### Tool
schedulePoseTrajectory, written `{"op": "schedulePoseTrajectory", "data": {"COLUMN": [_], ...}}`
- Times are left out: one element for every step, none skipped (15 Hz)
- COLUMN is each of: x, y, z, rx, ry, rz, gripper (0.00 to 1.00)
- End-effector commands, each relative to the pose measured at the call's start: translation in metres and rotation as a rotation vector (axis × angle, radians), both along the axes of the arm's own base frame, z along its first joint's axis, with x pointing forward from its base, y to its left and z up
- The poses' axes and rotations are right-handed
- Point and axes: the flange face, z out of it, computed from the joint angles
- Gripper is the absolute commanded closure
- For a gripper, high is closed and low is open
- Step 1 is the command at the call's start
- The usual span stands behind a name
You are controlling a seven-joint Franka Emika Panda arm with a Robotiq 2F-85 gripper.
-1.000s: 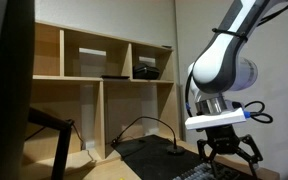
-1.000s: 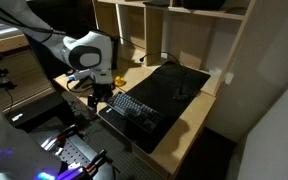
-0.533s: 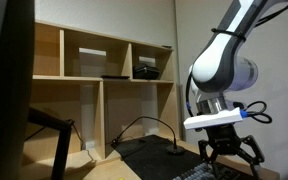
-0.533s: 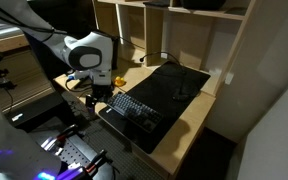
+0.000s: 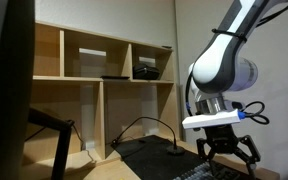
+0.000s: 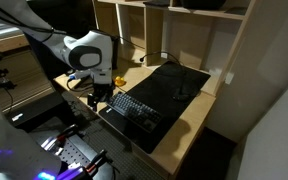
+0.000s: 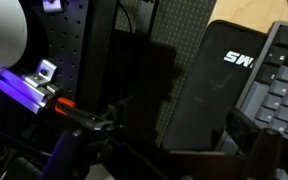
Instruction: Pick up the rubber ducky and place it on the left
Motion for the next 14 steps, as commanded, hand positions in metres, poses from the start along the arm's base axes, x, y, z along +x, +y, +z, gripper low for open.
{"op": "schedulePoseTrajectory", "data": {"x": [0.0,0.0,0.0,0.0,0.0,0.0,0.0,0.006,0.011,0.017,0.025,0.036,0.052,0.022], "y": [0.0,0.0,0.0,0.0,0.0,0.0,0.0,-0.005,-0.014,-0.023,-0.038,-0.054,-0.072,-0.041], "z": [0.0,0.0,0.0,0.0,0.0,0.0,0.0,-0.024,-0.045,-0.057,-0.065,-0.074,-0.076,-0.059], "rx": [0.0,0.0,0.0,0.0,0.0,0.0,0.0,-0.006,-0.003,-0.006,0.006,0.007,0.016,0.005], "ry": [0.001,0.001,0.001,0.001,0.001,0.001,0.001,0.01,0.024,0.009,0.002,-0.008,-0.008,-0.013], "rz": [0.0,0.0,0.0,0.0,0.0,0.0,0.0,-0.015,-0.043,-0.067,-0.094,-0.114,-0.147,-0.113], "gripper": [0.0,0.0,0.0,0.0,0.0,0.0,0.0,0.0,0.0,0.0,0.0,0.0,0.0,0.0]}}
